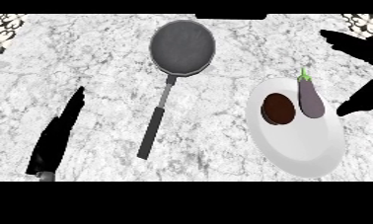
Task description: Pick the cupcake from the plate and place it in the pan
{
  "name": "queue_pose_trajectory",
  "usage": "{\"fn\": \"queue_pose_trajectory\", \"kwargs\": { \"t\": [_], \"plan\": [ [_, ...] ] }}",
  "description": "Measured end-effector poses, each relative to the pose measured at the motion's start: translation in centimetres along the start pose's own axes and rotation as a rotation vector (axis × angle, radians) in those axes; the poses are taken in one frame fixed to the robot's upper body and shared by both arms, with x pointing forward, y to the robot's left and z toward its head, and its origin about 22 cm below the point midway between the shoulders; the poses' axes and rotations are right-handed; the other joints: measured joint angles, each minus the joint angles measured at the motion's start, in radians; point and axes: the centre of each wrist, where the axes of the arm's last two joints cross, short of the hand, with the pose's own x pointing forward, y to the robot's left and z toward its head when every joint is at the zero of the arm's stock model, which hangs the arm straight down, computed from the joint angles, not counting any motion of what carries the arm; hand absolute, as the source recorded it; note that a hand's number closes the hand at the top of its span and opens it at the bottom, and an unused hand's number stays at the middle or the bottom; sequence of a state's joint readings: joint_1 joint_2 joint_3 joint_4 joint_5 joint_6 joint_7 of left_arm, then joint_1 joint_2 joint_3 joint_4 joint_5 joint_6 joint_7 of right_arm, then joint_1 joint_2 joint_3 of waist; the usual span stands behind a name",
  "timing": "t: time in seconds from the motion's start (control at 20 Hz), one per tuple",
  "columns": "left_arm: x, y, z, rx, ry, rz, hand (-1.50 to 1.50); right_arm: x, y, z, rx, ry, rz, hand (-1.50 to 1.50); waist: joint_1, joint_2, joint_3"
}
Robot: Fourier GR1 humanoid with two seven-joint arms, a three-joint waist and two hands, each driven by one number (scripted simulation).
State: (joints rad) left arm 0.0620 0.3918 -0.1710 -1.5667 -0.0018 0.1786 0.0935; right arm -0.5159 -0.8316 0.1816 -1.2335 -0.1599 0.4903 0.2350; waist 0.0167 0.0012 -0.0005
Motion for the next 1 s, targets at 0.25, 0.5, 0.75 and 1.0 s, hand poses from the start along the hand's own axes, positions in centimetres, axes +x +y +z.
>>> {"fn": "queue_pose_trajectory", "kwargs": {
  "t": [0.25, 0.5, 0.75, 1.0],
  "plan": [
    [0.5, -0.5, -0.1, -0.005, 0.005, 0.002, 0.00, 3.7, 1.0, -2.1, 0.091, 0.040, 0.075, -1.50, -0.003, -0.001, 0.000],
    [0.2, -0.7, -0.4, -0.003, 0.006, 0.002, 0.00, 6.2, 2.0, -3.8, 0.176, 0.101, 0.122, -1.50, -0.006, -0.001, 0.000],
    [0.4, -0.5, -0.2, 0.001, 0.009, 0.000, 0.00, 8.2, 3.7, -5.3, 0.254, 0.157, 0.211, -1.50, -0.006, -0.001, 0.000],
    [0.4, 0.1, -0.3, 0.003, 0.011, 0.000, 0.00, 9.2, 5.3, -6.2, 0.329, 0.225, 0.307, -1.50, -0.009, -0.002, 0.000]
  ]
}}
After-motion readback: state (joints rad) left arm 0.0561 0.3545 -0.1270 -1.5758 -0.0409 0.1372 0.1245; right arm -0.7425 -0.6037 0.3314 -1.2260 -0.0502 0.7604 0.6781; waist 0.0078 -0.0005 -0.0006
